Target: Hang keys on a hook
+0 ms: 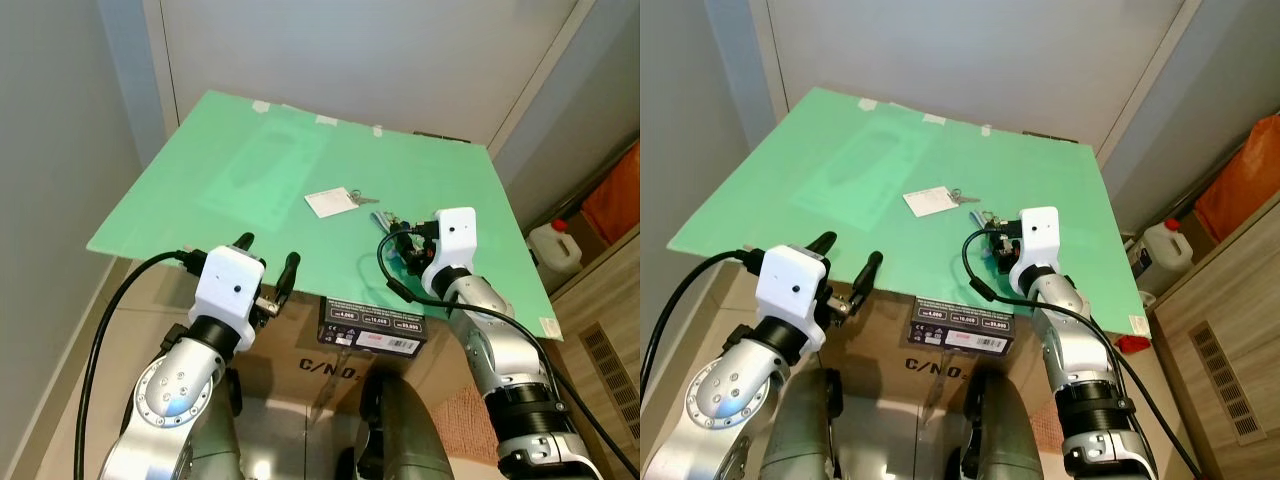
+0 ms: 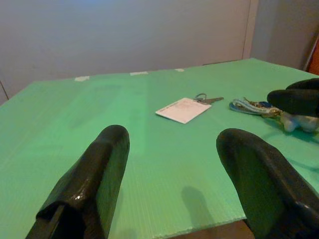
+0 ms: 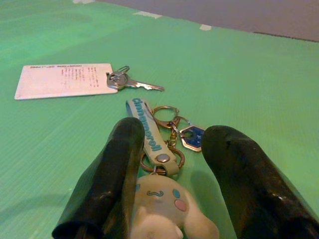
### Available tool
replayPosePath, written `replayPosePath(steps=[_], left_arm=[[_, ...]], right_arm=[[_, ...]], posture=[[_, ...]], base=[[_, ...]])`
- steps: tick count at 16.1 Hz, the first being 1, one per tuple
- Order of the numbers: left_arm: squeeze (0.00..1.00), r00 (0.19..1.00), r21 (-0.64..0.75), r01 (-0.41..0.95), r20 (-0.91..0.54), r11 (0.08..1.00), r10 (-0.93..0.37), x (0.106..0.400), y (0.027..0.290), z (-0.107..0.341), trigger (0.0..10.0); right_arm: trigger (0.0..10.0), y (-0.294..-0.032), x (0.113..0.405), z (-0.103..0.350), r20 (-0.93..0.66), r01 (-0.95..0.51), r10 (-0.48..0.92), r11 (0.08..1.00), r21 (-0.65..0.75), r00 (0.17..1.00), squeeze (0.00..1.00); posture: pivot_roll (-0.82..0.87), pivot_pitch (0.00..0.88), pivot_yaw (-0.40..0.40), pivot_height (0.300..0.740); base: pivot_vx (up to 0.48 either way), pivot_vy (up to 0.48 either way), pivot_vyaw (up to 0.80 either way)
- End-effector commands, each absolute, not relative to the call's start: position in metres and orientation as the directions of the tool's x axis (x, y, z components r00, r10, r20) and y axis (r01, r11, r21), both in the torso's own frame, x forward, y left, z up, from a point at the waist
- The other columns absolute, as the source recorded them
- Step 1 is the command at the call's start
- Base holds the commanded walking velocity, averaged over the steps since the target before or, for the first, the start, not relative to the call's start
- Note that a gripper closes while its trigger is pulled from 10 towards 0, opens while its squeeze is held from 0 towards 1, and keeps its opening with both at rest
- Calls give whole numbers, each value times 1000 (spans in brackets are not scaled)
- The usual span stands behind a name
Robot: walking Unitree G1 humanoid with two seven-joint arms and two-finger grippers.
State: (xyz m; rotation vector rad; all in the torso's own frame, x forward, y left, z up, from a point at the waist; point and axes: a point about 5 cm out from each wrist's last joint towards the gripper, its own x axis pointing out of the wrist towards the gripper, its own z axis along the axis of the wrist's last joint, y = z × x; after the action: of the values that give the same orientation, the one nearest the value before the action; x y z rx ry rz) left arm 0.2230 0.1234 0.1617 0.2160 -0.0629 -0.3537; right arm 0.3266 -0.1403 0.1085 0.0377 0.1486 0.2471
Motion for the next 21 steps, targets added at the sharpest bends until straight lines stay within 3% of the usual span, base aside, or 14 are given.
replayPosePath(steps=[1, 5, 13, 21], left_arm=[[0, 928, 216, 357, 29, 909, -371, 225, 119, 162, 10000], [0, 926, 218, 361, 34, 907, -376, 227, 120, 164, 10000], [0, 924, 223, 361, 48, 906, -380, 231, 116, 167, 10000], [0, 924, 212, 362, 47, 908, -379, 231, 114, 165, 10000]], right_arm=[[10000, -152, 323, 101, -182, -211, 218, 976, 57, 959, 0], [10000, -145, 325, 114, -188, -220, 240, 968, 121, 952, 0], [10000, -168, 344, 163, -154, -279, 285, 958, 57, 946, 0], [10000, -184, 309, 123, -207, -324, 327, 945, 50, 922, 0]], posture=[[209, 27, -139, 549], [201, 24, -135, 549], [186, 8, -142, 549], [166, 22, -134, 549]], base=[[0, 0, 0], [0, 0, 0], [0, 0, 0], [0, 0, 0]])
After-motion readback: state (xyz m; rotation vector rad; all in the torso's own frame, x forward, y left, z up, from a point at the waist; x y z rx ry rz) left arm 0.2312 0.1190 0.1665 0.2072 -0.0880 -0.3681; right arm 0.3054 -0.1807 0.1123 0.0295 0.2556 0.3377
